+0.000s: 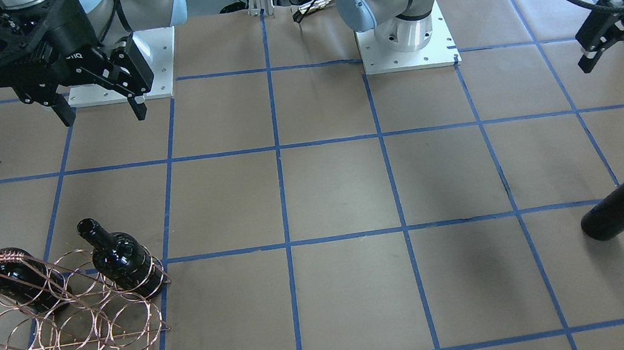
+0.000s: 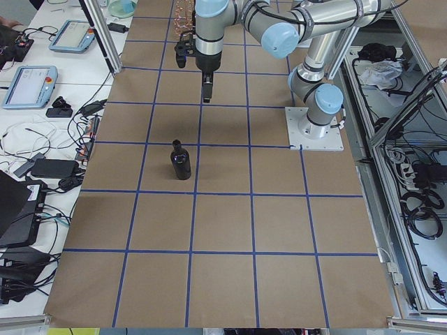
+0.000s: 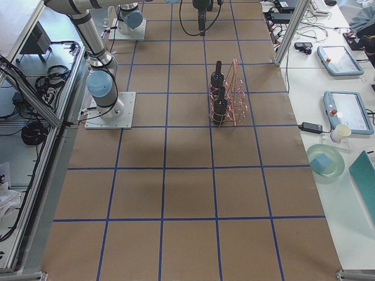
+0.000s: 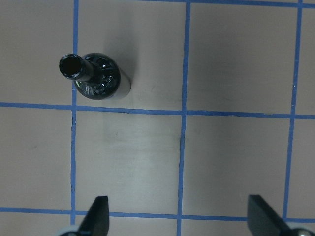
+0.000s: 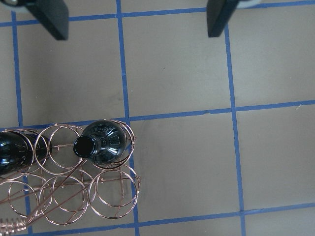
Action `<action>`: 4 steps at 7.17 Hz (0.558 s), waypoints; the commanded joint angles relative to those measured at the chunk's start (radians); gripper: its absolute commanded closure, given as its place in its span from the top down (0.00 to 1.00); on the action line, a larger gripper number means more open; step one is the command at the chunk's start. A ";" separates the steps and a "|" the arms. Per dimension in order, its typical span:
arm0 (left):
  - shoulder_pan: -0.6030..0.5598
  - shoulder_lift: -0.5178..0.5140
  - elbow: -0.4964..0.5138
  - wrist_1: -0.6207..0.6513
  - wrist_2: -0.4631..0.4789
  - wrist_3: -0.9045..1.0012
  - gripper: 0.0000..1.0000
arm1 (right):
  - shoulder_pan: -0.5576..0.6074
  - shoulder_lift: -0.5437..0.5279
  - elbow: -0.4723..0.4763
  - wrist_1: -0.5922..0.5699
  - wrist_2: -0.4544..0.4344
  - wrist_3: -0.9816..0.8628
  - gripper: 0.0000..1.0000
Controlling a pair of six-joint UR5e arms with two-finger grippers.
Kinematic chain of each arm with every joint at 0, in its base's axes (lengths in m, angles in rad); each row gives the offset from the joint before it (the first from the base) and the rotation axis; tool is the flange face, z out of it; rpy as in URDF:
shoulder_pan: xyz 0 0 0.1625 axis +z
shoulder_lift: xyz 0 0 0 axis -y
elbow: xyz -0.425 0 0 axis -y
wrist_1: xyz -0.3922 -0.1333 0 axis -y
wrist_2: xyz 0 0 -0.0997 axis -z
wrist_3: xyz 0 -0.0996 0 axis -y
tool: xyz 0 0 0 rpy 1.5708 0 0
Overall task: Place wine into wine basket
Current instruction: 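Lower the left gripper and grasp the bottle by its neck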
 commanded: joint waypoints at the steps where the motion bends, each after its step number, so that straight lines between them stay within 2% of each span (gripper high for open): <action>1: 0.052 -0.082 0.025 0.072 -0.004 0.141 1.00 | 0.000 -0.004 -0.002 0.001 0.003 0.000 1.00; 4: 0.089 -0.207 0.023 0.196 -0.033 0.172 0.98 | 0.000 0.003 0.002 0.005 -0.002 -0.024 1.00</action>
